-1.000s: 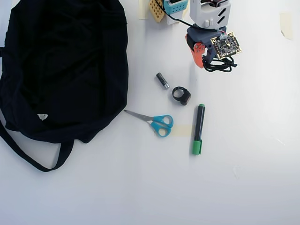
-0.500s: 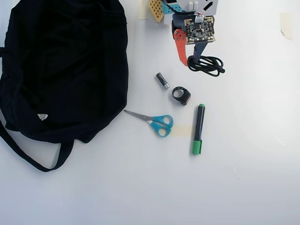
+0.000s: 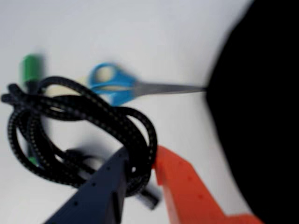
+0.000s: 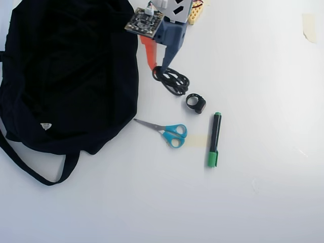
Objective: Put the cable into the black bag
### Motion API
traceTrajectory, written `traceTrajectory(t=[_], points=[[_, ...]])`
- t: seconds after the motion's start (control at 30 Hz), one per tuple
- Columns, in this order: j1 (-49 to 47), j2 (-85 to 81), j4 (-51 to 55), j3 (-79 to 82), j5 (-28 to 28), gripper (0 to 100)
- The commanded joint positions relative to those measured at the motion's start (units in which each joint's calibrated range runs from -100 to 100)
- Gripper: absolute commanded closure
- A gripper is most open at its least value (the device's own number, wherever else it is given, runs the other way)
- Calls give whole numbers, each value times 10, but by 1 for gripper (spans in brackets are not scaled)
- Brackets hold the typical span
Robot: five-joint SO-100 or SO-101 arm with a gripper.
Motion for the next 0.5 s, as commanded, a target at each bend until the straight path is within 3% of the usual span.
traceTrajectory(t=[0.0,0.3,0.47], points=[[90,1,-11,-19,3,98],[239,64,-68,-28,23,98],[350,162,-192,-30,32,98]])
